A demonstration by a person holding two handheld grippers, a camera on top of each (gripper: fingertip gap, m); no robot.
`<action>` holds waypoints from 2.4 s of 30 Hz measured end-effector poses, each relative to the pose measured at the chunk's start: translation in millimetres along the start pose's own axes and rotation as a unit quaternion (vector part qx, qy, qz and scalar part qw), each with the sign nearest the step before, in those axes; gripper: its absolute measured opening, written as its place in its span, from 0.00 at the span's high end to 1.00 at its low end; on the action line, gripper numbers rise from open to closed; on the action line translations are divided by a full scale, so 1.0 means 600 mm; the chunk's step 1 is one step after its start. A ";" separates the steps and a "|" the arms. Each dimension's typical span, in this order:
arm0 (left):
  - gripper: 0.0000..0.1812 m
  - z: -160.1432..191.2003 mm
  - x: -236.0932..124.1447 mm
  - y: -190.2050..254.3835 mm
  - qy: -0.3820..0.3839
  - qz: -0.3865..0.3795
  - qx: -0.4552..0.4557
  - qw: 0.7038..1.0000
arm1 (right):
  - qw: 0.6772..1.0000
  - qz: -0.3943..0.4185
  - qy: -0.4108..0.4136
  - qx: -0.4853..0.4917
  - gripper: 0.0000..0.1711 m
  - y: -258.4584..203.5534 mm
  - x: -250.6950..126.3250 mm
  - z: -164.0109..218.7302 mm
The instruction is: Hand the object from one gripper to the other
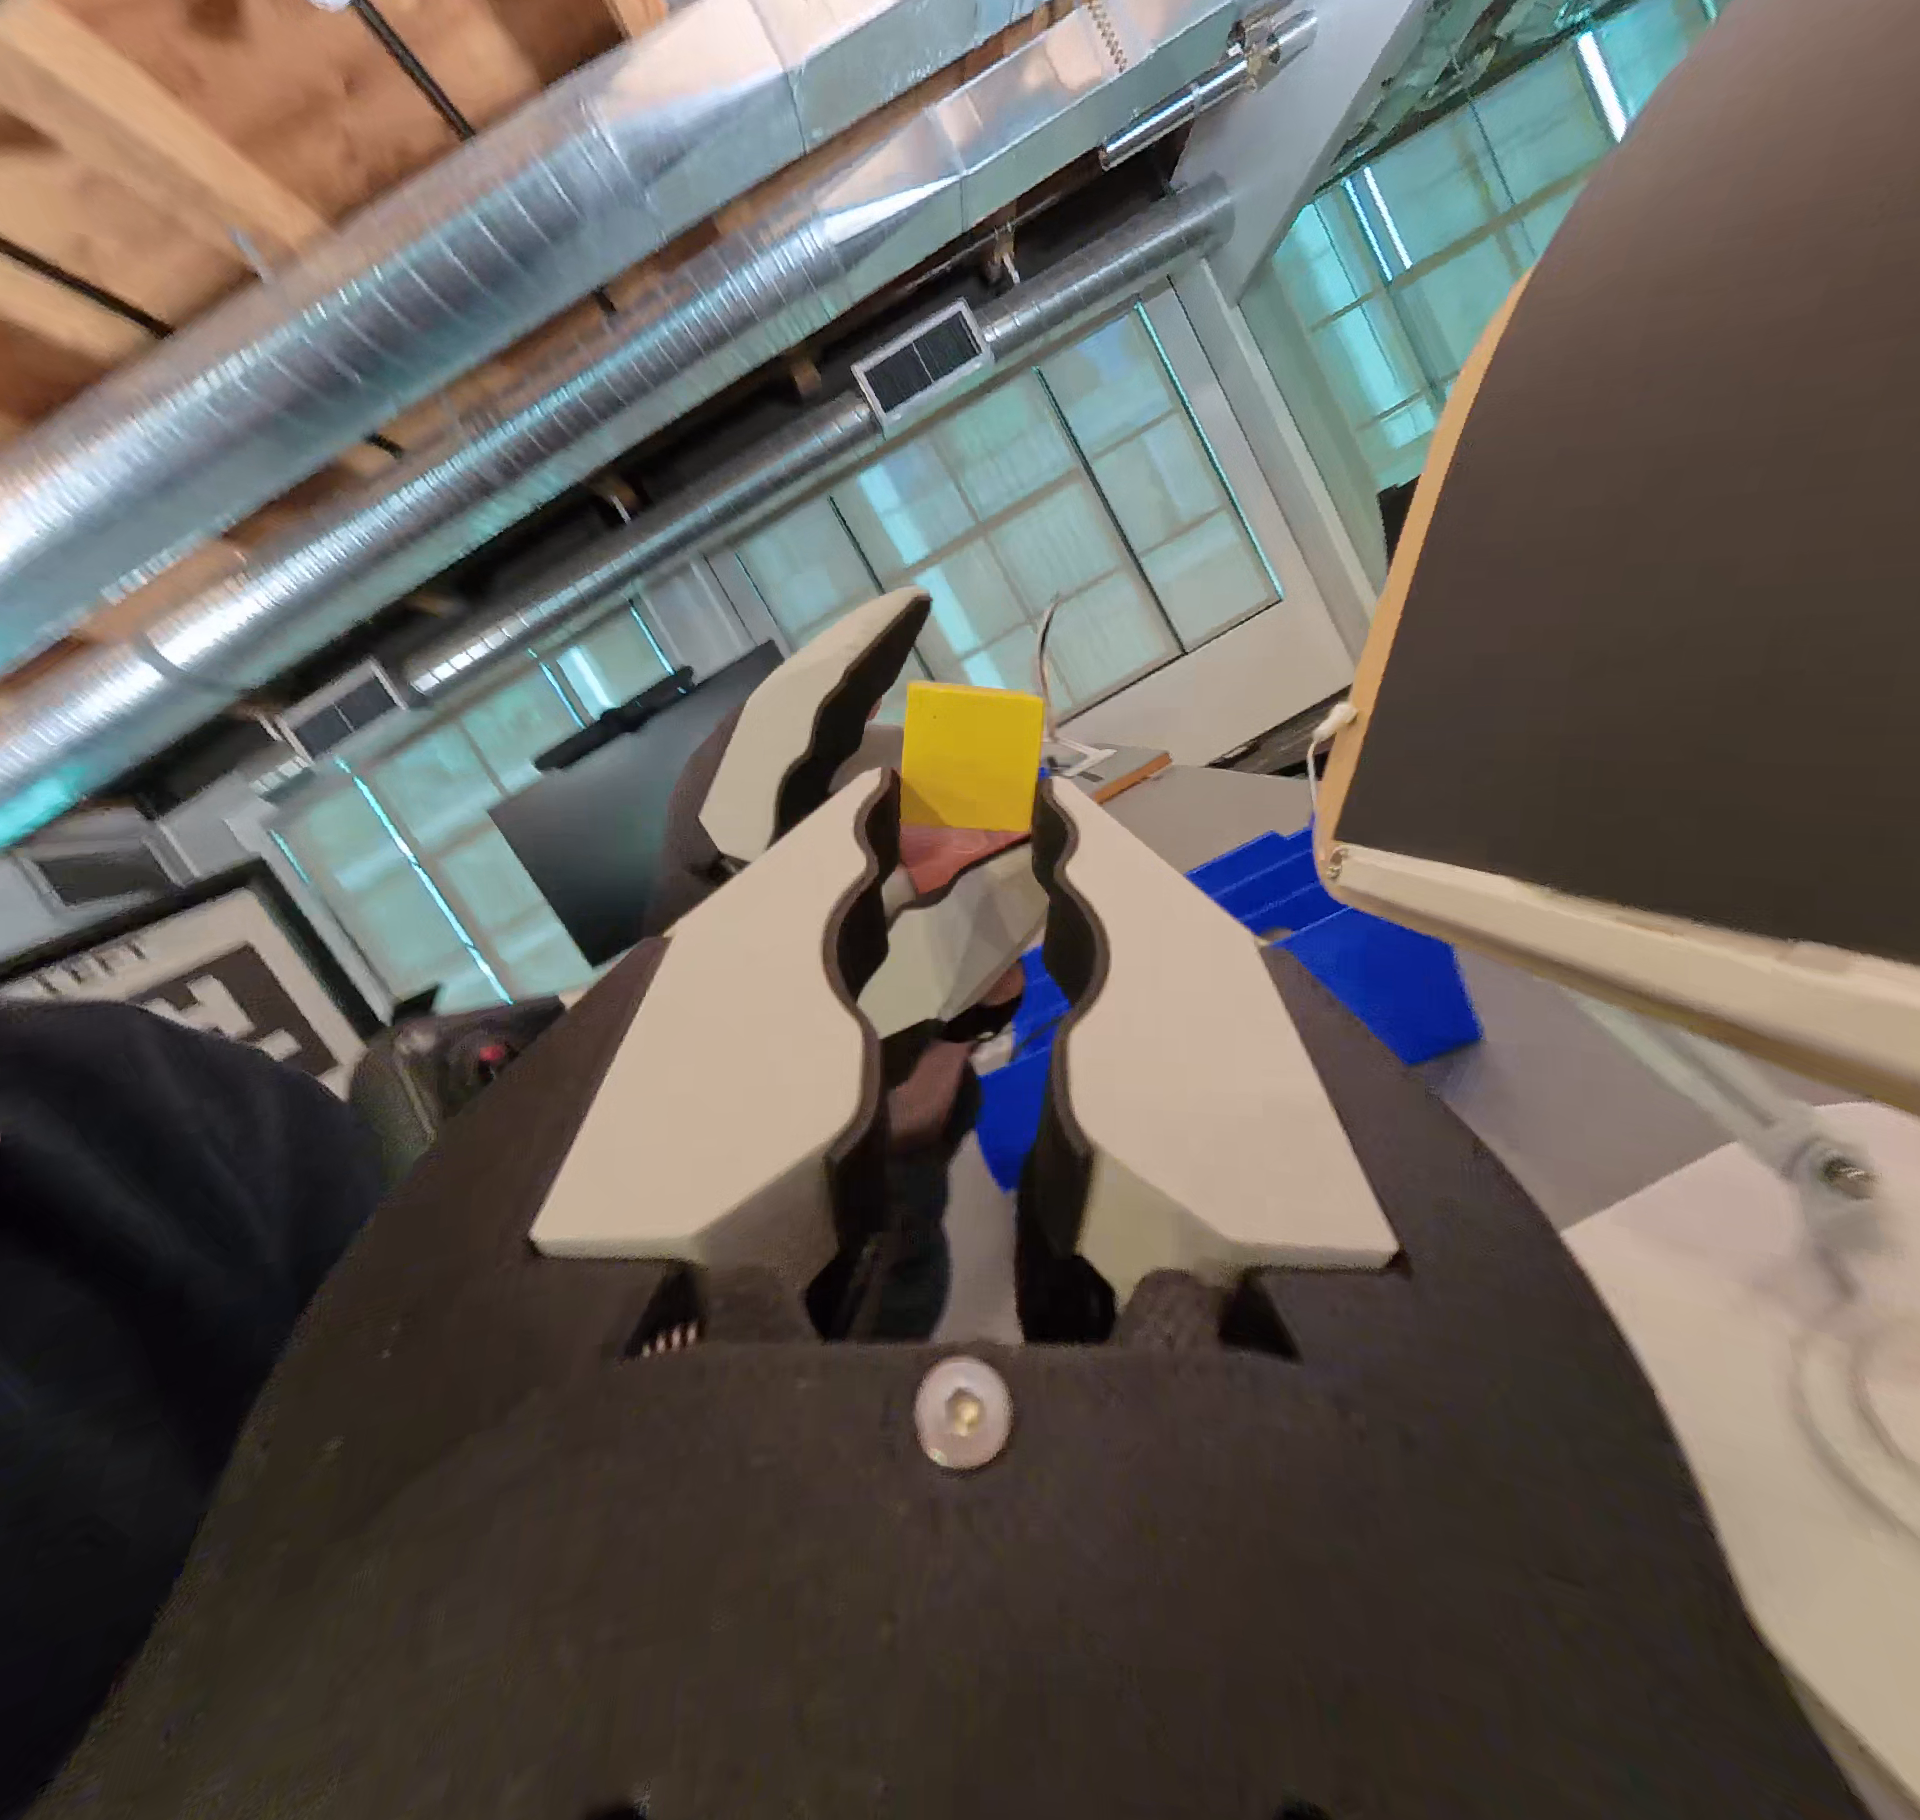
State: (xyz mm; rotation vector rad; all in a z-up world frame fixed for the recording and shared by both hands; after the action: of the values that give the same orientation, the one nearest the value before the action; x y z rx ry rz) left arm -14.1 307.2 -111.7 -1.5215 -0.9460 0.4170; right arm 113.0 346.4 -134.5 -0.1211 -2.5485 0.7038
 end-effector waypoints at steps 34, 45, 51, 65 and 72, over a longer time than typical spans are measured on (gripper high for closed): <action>0.83 0.041 0.008 0.087 -0.026 -0.089 0.124 0.988 | 0.988 0.078 0.025 0.129 0.87 0.044 -0.006 0.036; 0.84 0.039 0.001 0.057 -0.014 -0.010 0.037 0.999 | 0.992 0.102 -0.046 -0.054 0.76 0.019 -0.001 0.011; 0.84 0.031 -0.005 0.028 -0.005 0.054 -0.022 0.998 | 0.975 0.102 -0.069 -0.184 0.73 -0.019 -0.001 -0.018; 0.83 0.023 -0.032 0.003 -0.020 0.238 -0.133 0.962 | 0.878 0.103 -0.154 -0.442 0.71 -0.079 0.012 -0.018; 0.84 0.036 -0.042 0.003 -0.026 0.274 -0.144 0.951 | 0.878 0.097 -0.184 -0.431 0.71 -0.062 0.021 0.007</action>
State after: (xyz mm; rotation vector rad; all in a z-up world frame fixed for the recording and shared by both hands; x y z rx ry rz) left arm -44.4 302.1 -124.1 -2.0543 -0.6275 0.7413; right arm 101.7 315.3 -113.3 -0.5903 -3.0546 -0.4511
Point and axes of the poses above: each gripper's, where its closed fingertips meet, x out along the fingers, z out of its underside, y = z × x across the jaws, the point moved 9 cm from there along -x, back along the fingers, and after that the axes turned 4 degrees about y, right-handed, at the moved point
